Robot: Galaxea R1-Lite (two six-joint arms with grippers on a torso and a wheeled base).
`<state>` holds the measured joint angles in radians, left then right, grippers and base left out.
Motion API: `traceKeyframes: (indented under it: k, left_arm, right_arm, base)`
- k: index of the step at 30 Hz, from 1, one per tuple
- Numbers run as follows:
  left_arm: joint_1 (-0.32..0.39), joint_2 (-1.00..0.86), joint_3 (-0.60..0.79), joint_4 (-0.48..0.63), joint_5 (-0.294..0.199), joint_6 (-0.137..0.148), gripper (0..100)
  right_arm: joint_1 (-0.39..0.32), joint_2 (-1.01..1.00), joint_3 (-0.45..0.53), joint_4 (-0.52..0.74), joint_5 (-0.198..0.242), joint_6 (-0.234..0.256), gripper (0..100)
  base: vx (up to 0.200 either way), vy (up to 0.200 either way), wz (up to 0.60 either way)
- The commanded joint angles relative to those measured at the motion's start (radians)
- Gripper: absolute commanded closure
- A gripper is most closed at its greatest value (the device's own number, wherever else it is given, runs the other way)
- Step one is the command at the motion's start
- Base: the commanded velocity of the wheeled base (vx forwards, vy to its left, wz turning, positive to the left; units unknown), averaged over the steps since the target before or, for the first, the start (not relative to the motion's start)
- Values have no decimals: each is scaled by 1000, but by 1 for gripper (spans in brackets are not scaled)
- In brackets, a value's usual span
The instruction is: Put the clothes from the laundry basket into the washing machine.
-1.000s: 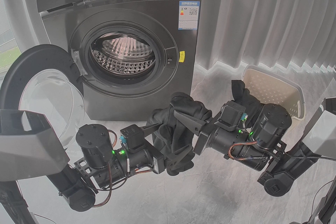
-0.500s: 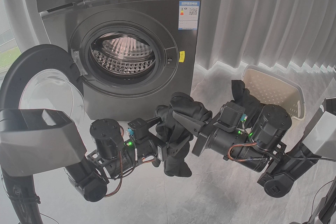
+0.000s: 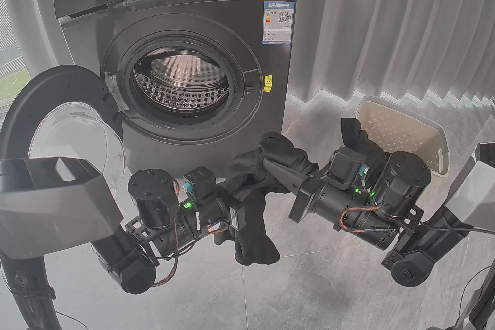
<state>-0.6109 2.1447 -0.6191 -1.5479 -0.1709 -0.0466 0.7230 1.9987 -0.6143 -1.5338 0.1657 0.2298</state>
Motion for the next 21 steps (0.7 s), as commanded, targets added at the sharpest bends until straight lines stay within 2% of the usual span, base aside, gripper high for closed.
traceKeyframes:
  k: [1, 7, 10, 16, 17, 21]
  left_arm:
    - [2, -74, 1, 0, 4, -7, 100]
    - [2, -103, -2, 0, 28, -12, 100]
    - [2, -103, -2, 0, 30, -26, 100]
    - [2, -101, -8, -1, 31, -29, 100]
    - [3, -101, -14, 0, 31, -30, 100]
    - [5, -101, -31, 0, 31, -41, 100]
  right_arm:
    - [-46, 17, 11, 1, -12, 0, 100]
    - [-46, 37, 48, -3, -14, 0, 100]
    - [-43, 49, 54, -8, -14, 0, 100]
    - [-42, 52, 59, -11, -11, 0, 100]
    - [-31, 51, 62, -12, -9, 2, 0]
    - [18, 46, 123, -12, -8, 14, 0]
  base:
    - [0, 0, 0]
    - [0, 0, 0]
    - [0, 0, 0]
    - [0, 0, 0]
    - [0, 0, 0]
    - [0, 0, 0]
